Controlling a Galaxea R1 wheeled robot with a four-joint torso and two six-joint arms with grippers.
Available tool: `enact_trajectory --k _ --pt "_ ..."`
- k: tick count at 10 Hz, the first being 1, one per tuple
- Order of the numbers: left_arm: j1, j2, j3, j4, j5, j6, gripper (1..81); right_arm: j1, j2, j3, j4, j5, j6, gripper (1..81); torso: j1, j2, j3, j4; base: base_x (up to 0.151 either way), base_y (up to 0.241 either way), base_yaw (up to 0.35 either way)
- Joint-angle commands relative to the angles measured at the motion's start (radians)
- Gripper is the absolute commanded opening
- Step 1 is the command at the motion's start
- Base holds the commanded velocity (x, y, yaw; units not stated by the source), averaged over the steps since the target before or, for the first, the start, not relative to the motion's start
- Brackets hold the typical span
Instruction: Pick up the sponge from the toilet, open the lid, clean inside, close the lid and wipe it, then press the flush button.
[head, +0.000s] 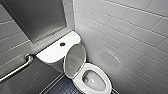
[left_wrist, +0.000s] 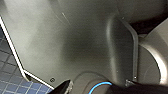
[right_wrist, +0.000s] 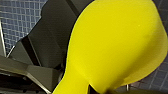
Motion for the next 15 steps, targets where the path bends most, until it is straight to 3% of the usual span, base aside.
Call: enact_trajectory --k 1,3,4,5,6,8,9,11,13,14,15 --pt "0.013 0.008 0.01 -0.036 0.077 0.01 81.1 -0.058 -0.033 0.007 -0.014 -0.086 0.03 1.0 0.0 0.0 0.0 0.0 0.0 0.0 0.0" --pt "0.011 0.004 0.01 -0.036 0.079 0.007 81.1 -0.03 -0.027 0.021 -0.014 -0.173 0.016 1.0 0.0 0.0 0.0 0.0 0.0 0.0 0.0" --pt "0.011 0.002 0.01 -0.038 0.079 0.007 81.1 -0.003 -0.071 0.107 0.008 -0.262 -0.024 1.0 0.0 0.0 0.0 0.0 0.0 0.0 0.0" --pt "0.011 0.003 0.01 -0.038 0.079 0.007 81.1 0.017 -0.129 0.215 0.035 -0.284 -0.08 1.0 0.0 0.0 0.0 0.0 0.0 0.0 0.0" --pt "0.011 0.003 0.01 -0.039 0.079 0.007 81.1 0.034 -0.206 0.361 0.173 -0.289 -0.252 1.0 0.0 0.0 0.0 0.0 0.0 0.0 0.0" --pt "0.011 0.003 0.01 -0.039 0.077 0.007 81.1 0.053 -0.275 0.516 0.557 -0.272 -0.688 1.0 0.0 0.0 0.0 0.0 0.0 0.0 0.0" --pt "0.011 0.003 0.01 -0.039 0.077 0.009 81.1 0.063 -0.332 0.612 0.646 -0.24 -0.813 1.0 0.0 0.0 0.0 0.0 0.0 0.0 0.0" --pt "0.011 0.0 0.01 -0.038 0.076 0.002 81.1 0.114 -0.458 0.798 0.652 -0.201 -0.839 1.0 0.0 0.0 0.0 0.0 0.0 0.0 0.0" --pt "0.005 -0.004 0.01 -0.039 0.068 0.001 81.1 0.209 -0.518 0.837 0.706 -0.229 -0.799 1.0 0.0 0.0 0.0 0.0 0.0 0.0 0.0" --pt "0.002 -0.006 0.01 -0.039 0.071 0.001 81.1 0.218 -0.527 0.88 0.703 -0.197 -0.8 1.0 0.0 0.0 0.0 0.0 0.0 0.0 0.0" --pt "0.002 -0.006 0.01 -0.038 0.073 0.001 81.1 0.234 -0.544 0.936 0.68 -0.112 -0.805 1.0 0.0 0.0 0.0 0.0 0.0 0.0 0.0"
